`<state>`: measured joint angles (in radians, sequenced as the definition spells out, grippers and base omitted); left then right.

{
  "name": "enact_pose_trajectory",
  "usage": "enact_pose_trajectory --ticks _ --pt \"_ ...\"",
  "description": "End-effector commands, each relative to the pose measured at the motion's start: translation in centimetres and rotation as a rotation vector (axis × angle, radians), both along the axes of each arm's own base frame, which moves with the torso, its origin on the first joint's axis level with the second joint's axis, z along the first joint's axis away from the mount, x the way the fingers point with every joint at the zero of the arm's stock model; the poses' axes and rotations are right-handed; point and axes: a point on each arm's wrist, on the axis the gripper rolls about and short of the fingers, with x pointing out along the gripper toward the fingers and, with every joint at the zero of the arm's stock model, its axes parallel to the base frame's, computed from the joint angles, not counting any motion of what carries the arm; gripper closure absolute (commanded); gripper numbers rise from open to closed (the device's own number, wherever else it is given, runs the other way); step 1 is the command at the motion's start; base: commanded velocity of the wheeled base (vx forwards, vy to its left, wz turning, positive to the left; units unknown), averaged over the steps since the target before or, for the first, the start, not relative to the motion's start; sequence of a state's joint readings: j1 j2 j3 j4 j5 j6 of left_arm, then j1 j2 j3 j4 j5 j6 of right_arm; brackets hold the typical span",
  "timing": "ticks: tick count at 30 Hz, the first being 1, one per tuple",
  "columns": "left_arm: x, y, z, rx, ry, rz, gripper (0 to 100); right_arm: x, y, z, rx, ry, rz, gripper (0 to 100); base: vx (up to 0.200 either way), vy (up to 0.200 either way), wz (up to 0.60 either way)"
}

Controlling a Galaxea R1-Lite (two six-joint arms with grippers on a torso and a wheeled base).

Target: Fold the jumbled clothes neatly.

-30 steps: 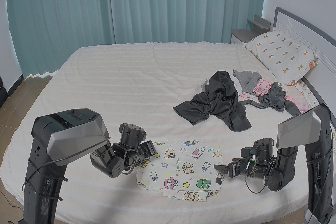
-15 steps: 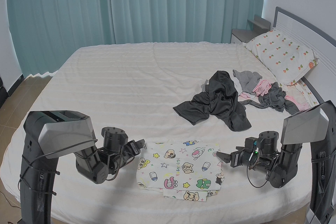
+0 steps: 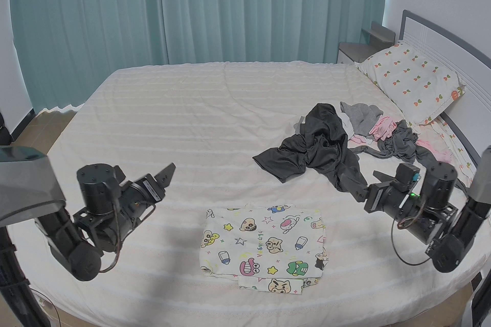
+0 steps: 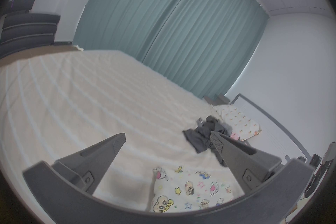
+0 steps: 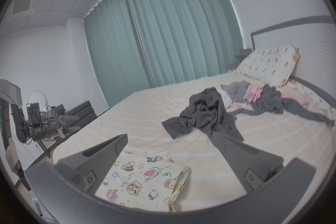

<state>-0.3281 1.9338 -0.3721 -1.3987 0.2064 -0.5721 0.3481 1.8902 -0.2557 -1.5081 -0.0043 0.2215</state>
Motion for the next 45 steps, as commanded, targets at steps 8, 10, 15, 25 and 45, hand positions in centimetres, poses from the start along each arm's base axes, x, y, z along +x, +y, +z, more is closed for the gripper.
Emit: enact_pose_trajectory --ticks 8,10,15,25,45 --pt "-14.2 4.8 11.4 0.213 -0.206 0.207 0 -15.1 -6.1 6.2 -0.106 -0.202 -0.171 0 0.0 0.0 0.0" --pt "-15.5 5.4 12.0 0.216 -0.231 0.252 0 -16.4 -6.9 6.6 -0.164 -0.203 -0.234 0 0.0 0.0 0.0" --pt "-18.4 6.8 12.4 0.277 -0.235 0.363 0 -20.6 -8.6 6.3 -0.273 -0.163 -0.333 0 0.0 0.0 0.0" --pt "-23.4 9.2 11.2 0.372 -0.174 0.56 0 -27.3 -9.6 3.0 -0.353 -0.018 -0.438 0 0.0 0.0 0.0" --pt "-30.0 10.5 3.0 0.459 -0.118 0.753 0 -26.8 -9.3 -1.0 -0.284 -0.218 -0.516 0 0.0 0.0 0.0"
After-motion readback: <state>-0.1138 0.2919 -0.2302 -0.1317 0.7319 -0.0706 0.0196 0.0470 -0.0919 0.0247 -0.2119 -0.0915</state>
